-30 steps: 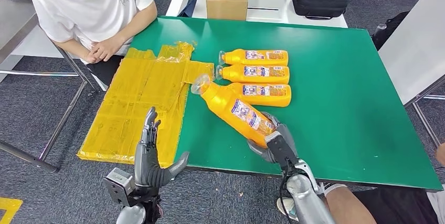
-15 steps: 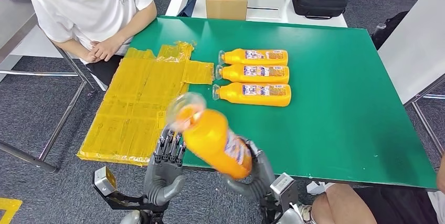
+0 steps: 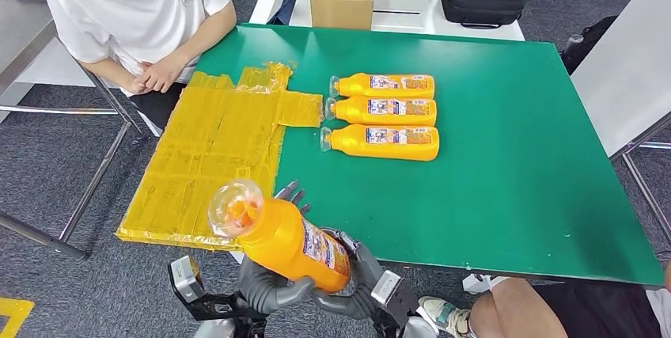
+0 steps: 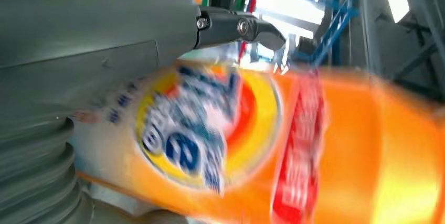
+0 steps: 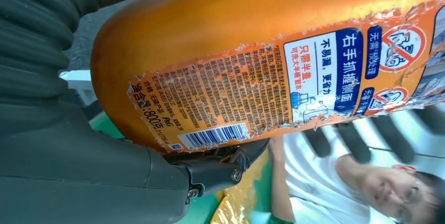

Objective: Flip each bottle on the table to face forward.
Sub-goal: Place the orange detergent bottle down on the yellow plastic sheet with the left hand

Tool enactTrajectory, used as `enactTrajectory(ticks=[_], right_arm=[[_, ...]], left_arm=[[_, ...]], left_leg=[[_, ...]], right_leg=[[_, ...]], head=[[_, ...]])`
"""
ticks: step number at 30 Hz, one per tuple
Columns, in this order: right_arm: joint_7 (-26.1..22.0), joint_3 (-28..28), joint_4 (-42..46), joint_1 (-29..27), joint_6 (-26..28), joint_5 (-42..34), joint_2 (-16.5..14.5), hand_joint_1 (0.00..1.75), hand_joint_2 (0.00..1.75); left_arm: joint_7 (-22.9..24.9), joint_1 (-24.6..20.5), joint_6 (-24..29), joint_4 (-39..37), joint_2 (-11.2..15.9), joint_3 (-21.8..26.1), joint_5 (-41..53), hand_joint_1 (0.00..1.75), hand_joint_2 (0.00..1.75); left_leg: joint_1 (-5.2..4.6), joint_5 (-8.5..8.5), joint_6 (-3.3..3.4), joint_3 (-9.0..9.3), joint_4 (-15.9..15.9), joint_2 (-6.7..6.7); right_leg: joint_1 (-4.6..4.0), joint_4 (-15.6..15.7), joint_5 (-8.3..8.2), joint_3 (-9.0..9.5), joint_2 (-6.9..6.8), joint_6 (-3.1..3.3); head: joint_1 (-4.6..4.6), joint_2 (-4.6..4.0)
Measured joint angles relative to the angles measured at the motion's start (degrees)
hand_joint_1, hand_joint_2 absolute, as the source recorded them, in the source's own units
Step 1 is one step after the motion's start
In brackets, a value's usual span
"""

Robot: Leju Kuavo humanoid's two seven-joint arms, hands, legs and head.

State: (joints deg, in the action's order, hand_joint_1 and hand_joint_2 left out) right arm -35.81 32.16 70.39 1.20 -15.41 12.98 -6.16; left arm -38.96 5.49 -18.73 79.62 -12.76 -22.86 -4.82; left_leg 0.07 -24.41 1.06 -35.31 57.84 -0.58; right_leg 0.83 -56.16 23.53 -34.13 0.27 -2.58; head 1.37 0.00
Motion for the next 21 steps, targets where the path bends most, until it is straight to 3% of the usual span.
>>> enactTrajectory(ticks=[5, 15, 18, 21], right_arm=[[1.04, 0.64, -1.15, 1.59, 0.21, -0.5, 0.0, 1.75, 1.75], [1.77, 1.53, -2.59, 3.35, 0.89, -0.13, 0.13, 1.75, 1.75], [2.15, 2.11, -2.9, 4.04, 1.33, 1.0, 0.52, 1.75, 1.75], [2.03, 2.84, -3.96, 4.67, 1.45, 2.05, 0.95, 1.75, 1.75]], left_arm=[[-1.1, 0.04, 7.68, 4.84, 0.38, -2.62, 7.06, 0.0, 1.75], [-1.19, -0.06, 9.59, 9.08, 2.01, -5.67, 7.07, 0.0, 1.75], [-1.19, -0.49, 8.67, 8.43, 2.58, -6.5, 5.53, 0.0, 1.75], [-1.19, -1.34, 1.81, 5.21, 2.67, -6.64, 1.28, 0.0, 1.75]], left_leg=[[0.0, 0.0, 0.0, 0.0, 0.0, 0.0], [0.0, 0.0, 0.0, 0.0, 0.0, 0.0], [0.0, 0.0, 0.0, 0.0, 0.0, -0.01], [0.0, 0.0, 0.0, 0.0, 0.0, 0.0]], right_leg=[[0.0, 0.01, 0.0, 0.0, 0.0, 0.0], [0.0, 0.0, 0.0, 0.0, 0.0, 0.0], [0.0, 0.01, 0.0, 0.0, 0.0, 0.0], [0.01, 0.01, 0.0, 0.01, 0.0, 0.0]], head=[[0.0, 0.0], [0.01, -0.01], [0.0, -0.01], [-0.01, -0.01]])
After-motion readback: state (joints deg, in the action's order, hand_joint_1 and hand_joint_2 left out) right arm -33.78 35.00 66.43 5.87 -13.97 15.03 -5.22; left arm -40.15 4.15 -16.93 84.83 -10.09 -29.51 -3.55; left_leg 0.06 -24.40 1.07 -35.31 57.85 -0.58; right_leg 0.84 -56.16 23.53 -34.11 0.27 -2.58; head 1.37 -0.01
